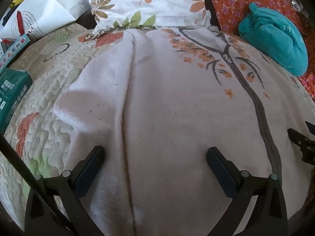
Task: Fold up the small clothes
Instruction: 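Position both grippers open above the grey ribbed hem of the cardigan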
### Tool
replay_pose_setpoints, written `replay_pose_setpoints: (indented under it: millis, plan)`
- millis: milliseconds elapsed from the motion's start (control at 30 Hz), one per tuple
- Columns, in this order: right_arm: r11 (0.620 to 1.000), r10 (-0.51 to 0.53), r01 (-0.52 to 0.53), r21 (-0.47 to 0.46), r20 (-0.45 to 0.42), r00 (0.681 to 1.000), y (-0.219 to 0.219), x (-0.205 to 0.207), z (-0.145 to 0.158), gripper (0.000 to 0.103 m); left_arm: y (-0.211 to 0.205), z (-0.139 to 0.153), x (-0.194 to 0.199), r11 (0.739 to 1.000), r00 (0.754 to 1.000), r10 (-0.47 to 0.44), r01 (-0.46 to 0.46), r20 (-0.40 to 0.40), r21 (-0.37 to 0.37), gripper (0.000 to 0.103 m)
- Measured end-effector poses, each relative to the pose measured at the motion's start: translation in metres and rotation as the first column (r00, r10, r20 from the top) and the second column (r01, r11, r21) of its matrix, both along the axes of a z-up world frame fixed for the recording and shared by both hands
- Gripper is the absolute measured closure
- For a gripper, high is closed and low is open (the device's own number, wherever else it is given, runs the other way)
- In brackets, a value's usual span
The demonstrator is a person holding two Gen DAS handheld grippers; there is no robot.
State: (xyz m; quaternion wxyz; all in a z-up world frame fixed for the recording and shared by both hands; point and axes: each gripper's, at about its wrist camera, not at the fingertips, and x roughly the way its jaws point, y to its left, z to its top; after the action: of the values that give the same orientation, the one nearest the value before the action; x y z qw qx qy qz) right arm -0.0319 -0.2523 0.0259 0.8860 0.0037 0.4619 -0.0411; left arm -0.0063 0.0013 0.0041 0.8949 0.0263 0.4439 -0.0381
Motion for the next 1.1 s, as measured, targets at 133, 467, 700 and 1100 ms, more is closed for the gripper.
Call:
replay_pose_setpoints:
  millis: [133,467,700,1100]
  plan:
    - [1.0,0.001,-0.001,0.002,0.001,1.0,0.0,-0.001,0.001,0.0,-0.002,0.002,-0.005,1.0,1.0,-0.015,0.015,-0.014,0.004,0.0]
    - [1.0,0.001,-0.001,0.008,-0.013,1.0,-0.004,-0.001,0.003,0.0,-0.003,0.003,-0.011,0.997,0.993,-0.067,0.07,-0.1,0.025,0.0]
    - [0.998,-0.017,0.017,0.06,-0.001,1.0,-0.008,-0.002,0.004,0.0,0.002,0.021,-0.026,0.999,0.997,-0.032,0.032,-0.069,0.004,0.004]
    - [0.995,-0.06,0.052,0.082,0.091,0.994,-0.003,-0.046,0.043,0.013,-0.004,0.045,-0.07,1.0,0.998,-0.021,0.019,0.064,0.017,0.004]
